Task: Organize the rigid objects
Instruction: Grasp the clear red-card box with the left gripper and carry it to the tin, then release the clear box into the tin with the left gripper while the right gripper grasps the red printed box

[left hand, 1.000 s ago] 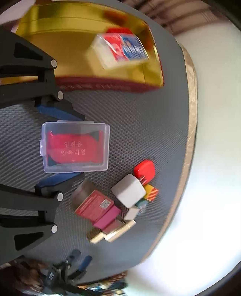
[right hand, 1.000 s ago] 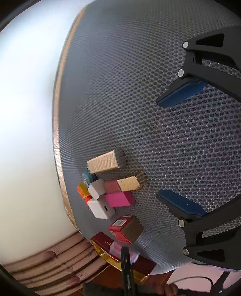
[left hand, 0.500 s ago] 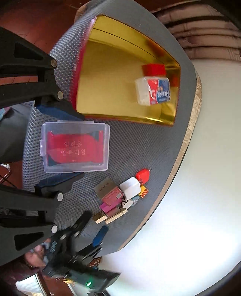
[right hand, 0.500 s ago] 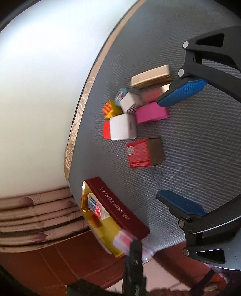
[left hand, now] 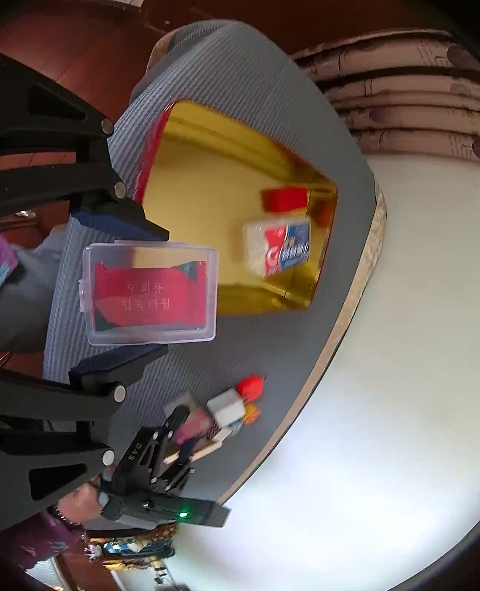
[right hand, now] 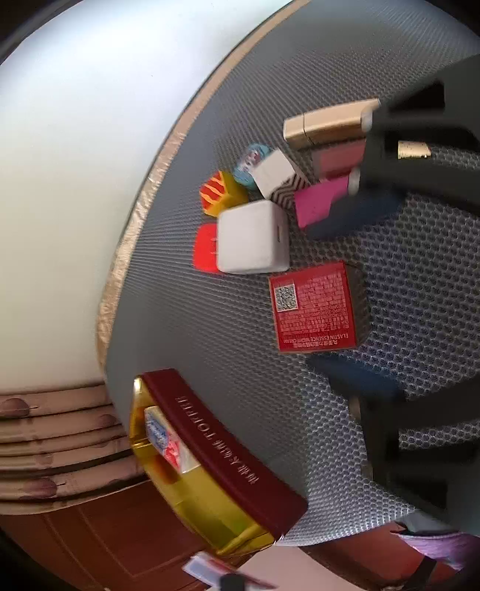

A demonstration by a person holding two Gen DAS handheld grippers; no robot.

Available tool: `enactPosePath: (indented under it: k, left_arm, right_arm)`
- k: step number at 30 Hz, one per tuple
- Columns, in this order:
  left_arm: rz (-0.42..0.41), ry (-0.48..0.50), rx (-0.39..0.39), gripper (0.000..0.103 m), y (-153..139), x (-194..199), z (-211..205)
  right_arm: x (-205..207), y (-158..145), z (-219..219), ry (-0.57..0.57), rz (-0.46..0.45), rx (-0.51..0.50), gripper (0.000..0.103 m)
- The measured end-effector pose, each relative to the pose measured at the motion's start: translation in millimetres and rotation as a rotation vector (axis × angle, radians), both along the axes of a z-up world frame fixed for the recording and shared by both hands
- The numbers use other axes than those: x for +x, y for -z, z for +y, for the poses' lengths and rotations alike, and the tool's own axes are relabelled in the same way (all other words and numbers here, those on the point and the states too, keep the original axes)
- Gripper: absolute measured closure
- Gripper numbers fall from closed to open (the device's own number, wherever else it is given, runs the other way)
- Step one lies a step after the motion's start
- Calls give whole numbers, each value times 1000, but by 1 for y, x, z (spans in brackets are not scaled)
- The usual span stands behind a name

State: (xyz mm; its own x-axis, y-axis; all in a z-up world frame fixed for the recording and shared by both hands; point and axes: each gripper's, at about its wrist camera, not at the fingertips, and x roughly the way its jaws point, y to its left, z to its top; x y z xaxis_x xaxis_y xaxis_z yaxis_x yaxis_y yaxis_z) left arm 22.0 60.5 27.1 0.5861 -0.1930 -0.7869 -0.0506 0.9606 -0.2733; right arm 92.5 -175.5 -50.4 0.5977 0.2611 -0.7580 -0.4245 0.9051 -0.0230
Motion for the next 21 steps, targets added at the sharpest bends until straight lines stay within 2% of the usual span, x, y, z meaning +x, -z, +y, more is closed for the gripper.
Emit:
enactPosePath:
  k: [3,11,15,21]
  left_arm:
    - [17,-17,23,49,3,16,13]
    - [62,-26,206,49,23,80,37]
    - [95,-38,227,48,39,103,48]
    - [107,-35,238,49,54,113,55]
  right_arm:
    - [-3,0,2,-6,-15,-1,61]
    - [-18,-12,-4,-8,-53,58,61]
    - [-20,-14,-4,-11,-51,72,61]
    - [-20,-19,-7,-3,-44,106,61]
